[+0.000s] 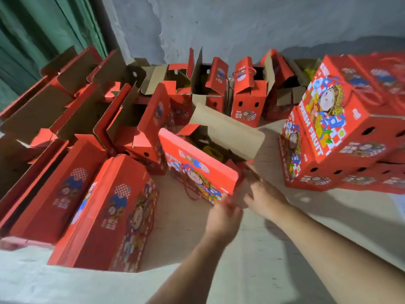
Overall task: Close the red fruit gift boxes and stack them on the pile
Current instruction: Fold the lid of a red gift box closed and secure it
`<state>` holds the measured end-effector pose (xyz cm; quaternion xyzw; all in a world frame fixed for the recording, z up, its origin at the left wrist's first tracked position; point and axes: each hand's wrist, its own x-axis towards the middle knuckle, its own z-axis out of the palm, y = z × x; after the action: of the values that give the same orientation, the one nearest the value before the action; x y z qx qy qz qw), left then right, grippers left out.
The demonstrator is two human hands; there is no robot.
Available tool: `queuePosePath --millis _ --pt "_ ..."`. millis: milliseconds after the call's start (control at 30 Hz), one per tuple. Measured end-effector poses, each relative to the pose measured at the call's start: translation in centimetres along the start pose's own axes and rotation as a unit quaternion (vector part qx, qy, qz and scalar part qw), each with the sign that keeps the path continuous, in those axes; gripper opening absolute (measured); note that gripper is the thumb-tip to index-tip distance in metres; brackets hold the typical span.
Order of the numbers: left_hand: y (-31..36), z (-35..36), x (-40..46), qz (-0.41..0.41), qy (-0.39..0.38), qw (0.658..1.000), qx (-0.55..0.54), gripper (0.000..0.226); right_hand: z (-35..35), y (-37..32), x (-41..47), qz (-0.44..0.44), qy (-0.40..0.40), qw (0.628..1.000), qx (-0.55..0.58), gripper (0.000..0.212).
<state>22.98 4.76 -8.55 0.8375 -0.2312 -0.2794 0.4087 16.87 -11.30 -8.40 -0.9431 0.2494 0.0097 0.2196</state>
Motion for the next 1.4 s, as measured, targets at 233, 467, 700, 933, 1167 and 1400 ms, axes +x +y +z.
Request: queuePosePath --millis 233,467,700,933,1167,1400 --pt "5.7 11.1 -6.3 0.046 -0.194 0.969 -0.143 0.019 -7.4 14.4 -6.9 -0.054 -0.067 0.99 -0.114 0.082" --pt "7.2 11.5 -4.6 0.032 -0.054 0.991 -0.116 0.021 -9.8 24.5 -11.5 0.021 -0.111 0.99 -0.083 0.08" --pt "3.9 6.7 -5.4 0.001 0.343 0.93 -0.134 0.037 -7.6 20.8 -12.9 0.047 -0.13 0.971 0.197 0.11" --pt "4.5 4.4 -4.0 -0.069 0.122 0.949 -0.281 0.06 -5.4 18.4 -15.0 0.051 -0.069 0.945 0.315 0.115" --pt "1.3 5.9 -6.3 -0.086 0.132 0.955 -0.252 0.078 -5.2 17.9 -18.6 0.036 -0.059 0.927 0.369 0.113" --pt "0.0 8.5 -7.2 0.06 0.073 0.972 -0.215 0.066 -3.8 20.4 -22.9 0.103 0.008 0.888 0.448 0.087"
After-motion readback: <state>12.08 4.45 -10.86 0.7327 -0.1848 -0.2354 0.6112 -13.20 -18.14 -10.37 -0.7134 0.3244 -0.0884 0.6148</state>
